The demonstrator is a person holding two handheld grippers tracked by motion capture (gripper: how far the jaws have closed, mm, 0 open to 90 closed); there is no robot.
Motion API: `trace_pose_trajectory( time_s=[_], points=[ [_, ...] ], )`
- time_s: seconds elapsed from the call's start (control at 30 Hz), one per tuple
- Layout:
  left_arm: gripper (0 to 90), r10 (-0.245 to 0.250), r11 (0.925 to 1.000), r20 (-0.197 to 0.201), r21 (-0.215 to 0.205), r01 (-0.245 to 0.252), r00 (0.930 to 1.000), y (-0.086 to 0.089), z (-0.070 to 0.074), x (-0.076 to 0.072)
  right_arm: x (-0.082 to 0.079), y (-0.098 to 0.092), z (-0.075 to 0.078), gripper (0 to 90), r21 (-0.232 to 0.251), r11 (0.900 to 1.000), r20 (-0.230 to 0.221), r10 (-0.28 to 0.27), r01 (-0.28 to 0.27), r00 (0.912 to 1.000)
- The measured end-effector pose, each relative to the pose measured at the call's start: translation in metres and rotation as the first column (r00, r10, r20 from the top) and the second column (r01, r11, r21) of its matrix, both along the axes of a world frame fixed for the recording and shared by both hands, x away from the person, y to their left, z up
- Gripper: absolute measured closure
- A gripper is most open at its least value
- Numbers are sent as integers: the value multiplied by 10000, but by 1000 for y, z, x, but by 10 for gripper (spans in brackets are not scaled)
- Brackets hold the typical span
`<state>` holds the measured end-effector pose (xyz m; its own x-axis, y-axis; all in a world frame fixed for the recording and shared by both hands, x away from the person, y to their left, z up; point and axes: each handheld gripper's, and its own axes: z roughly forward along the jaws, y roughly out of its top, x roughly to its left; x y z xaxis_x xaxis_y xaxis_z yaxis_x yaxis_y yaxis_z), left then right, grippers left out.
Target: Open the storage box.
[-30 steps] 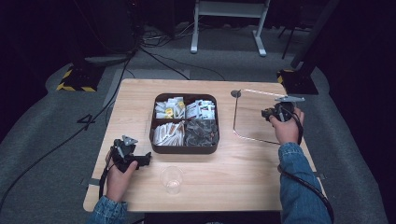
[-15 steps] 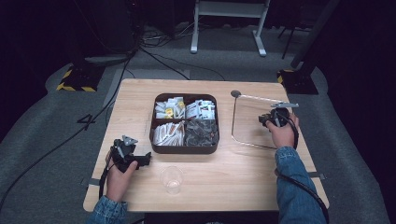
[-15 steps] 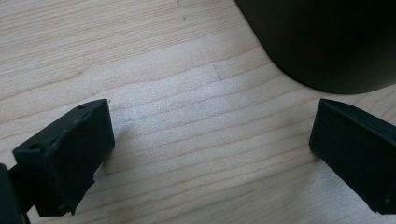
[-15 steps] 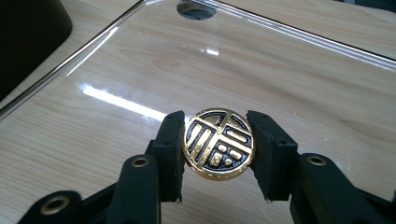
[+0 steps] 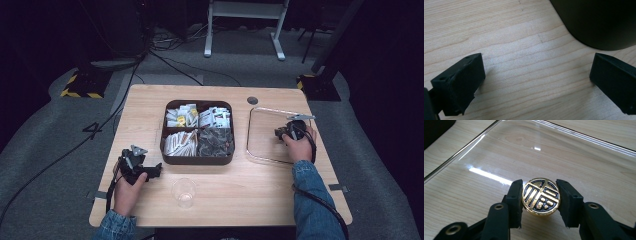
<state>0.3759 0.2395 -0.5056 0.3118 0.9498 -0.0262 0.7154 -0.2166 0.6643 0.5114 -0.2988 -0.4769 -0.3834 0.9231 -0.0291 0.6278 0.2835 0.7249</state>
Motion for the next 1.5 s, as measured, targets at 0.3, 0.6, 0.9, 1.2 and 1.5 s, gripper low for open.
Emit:
trace_pose_trajectory(
  time_s=[0.3,0.6,0.9,1.2,1.5],
  points=[
    [3,2,10000,0,0,-2,10000,0,0,0,-1,-2,-8,582,-151,9999,-210,-80,77,9997],
    [3,3,10000,1,1,-3,10000,0,0,0,-3,-5,-11,581,-156,9997,-204,-172,168,9996],
    [3,3,10000,1,2,-3,10000,0,0,0,-4,-5,-7,485,160,9984,37,-536,535,9986],
    [1,-8,10000,-3,16,8,10000,0,0,0,-6,5,29,408,1205,9916,707,-556,468,9960],
    [1,-39,10000,-10,30,39,10000,0,0,0,-20,33,70,433,1542,9879,1327,-69,-138,9911]
  ],
)
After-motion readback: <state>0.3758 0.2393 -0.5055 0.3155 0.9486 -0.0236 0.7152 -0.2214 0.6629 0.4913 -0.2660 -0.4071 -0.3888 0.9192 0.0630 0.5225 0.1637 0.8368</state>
